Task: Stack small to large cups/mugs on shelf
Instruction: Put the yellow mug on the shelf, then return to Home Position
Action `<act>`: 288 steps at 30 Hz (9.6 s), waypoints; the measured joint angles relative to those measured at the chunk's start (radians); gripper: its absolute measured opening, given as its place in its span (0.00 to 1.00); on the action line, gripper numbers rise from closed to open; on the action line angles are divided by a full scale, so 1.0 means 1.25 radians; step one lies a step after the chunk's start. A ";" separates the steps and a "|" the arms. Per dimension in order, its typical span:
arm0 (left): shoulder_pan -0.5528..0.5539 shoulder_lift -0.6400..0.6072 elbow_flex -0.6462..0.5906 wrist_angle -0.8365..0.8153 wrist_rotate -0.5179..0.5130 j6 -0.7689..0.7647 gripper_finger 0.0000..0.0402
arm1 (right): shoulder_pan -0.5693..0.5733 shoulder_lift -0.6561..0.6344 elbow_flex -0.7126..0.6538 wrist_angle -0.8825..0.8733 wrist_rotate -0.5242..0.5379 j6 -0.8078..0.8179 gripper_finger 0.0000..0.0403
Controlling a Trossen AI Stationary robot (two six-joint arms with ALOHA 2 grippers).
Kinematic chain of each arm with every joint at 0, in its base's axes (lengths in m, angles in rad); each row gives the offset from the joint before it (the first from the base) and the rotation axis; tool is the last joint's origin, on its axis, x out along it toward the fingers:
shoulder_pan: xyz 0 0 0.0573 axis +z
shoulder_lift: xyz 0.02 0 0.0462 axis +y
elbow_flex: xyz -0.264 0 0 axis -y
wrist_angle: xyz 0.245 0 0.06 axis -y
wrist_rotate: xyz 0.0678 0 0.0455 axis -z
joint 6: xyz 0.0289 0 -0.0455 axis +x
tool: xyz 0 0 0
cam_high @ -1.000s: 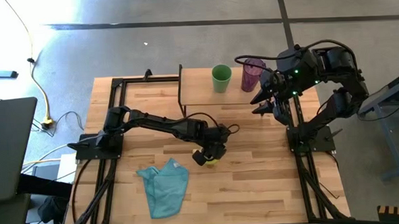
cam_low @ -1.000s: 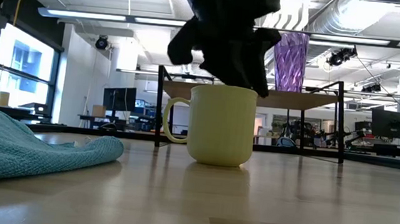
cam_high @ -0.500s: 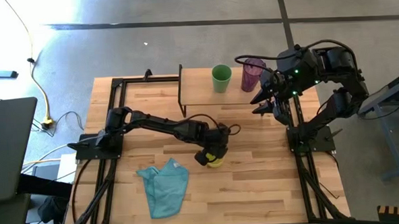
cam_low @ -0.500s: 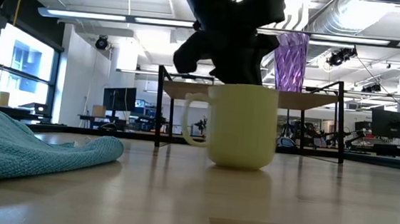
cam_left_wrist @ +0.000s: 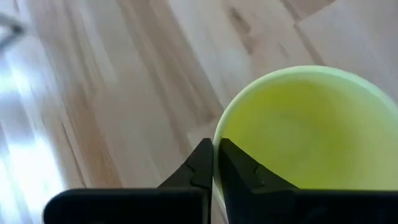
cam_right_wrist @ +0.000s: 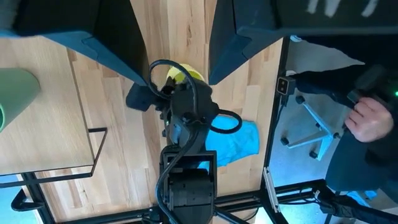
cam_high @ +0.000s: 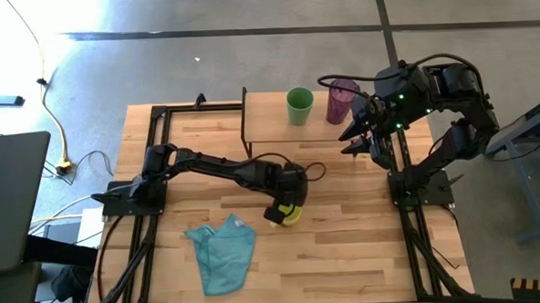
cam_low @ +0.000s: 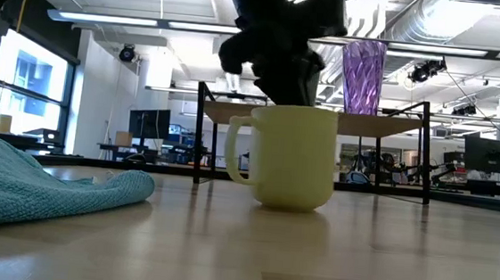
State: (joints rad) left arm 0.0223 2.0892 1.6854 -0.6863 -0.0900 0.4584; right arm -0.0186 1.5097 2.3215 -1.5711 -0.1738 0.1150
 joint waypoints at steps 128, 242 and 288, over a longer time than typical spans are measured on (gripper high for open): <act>0.547 0.018 0.526 -0.543 0.107 -0.267 0.00 | 0.146 -0.067 0.000 0.069 0.161 -0.112 0.39; 0.547 0.013 0.536 -0.555 0.076 -0.188 0.30 | 0.146 -0.067 0.000 0.026 0.180 -0.092 0.39; 0.547 -0.105 0.536 -0.400 0.238 -0.231 0.37 | 0.146 -0.101 0.000 0.013 0.229 -0.139 0.39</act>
State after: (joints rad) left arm 0.7067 1.9575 2.3558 -1.1868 0.2075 0.1702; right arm 0.1635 1.3839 2.3211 -1.5555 0.1126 -0.0588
